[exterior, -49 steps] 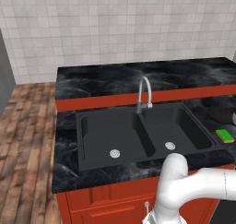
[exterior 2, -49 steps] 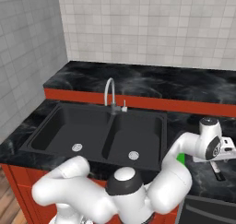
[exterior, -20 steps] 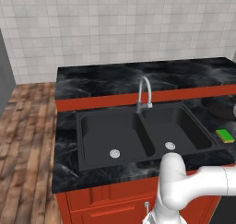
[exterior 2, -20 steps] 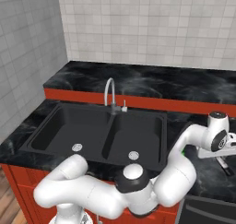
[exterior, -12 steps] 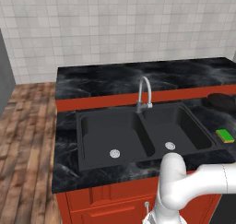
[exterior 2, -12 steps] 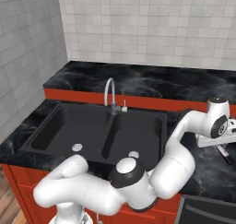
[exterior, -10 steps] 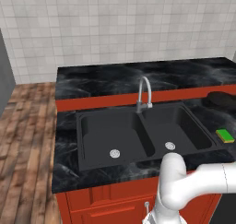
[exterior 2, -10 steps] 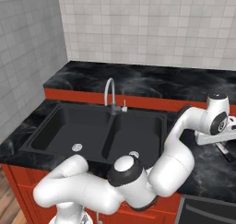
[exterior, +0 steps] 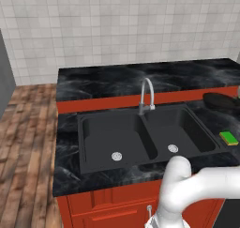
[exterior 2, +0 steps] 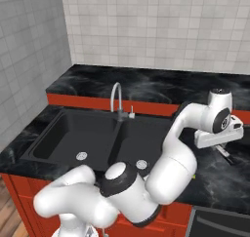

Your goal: Pick the pan and sponge and place them into the sink. Then turn on the water.

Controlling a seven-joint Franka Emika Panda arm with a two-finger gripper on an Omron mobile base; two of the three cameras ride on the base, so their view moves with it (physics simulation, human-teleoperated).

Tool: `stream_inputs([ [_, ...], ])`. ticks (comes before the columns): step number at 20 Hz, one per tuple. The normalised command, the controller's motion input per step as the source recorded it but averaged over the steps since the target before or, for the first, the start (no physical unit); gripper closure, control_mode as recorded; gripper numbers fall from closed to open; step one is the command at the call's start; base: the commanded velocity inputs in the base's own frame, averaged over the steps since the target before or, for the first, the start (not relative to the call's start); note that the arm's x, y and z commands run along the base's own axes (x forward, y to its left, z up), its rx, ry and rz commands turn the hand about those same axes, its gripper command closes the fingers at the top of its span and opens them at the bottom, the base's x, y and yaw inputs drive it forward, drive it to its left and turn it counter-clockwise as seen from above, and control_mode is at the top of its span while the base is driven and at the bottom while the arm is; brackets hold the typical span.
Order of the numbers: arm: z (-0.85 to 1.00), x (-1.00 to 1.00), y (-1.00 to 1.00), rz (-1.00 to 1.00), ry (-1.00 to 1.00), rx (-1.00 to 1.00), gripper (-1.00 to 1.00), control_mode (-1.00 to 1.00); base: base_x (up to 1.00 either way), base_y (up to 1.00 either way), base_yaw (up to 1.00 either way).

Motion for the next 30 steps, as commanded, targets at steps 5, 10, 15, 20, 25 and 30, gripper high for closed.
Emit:
stream_inputs([
  [5,0.00,-0.43,0.72,0.15,0.00,0.00,1.00,-1.00,0.00,0.00,0.00],
  [10,0.00,-0.47,0.74,0.14,0.00,0.00,1.00,-1.00,0.00,0.00,0.00],
  [15,0.00,-0.44,0.76,0.13,0.00,0.00,1.00,-1.00,0.00,0.00,0.00],
  [20,0.00,-0.42,0.78,0.12,0.00,0.00,1.00,-1.00,0.00,0.00,0.00],
  [25,0.00,-0.34,0.80,0.13,0.00,0.00,1.00,-1.00,0.00,0.00,0.00],
  [30,0.00,-0.27,0.82,0.14,0.00,-0.02,1.00,-1.00,0.00,0.00,0.00],
])
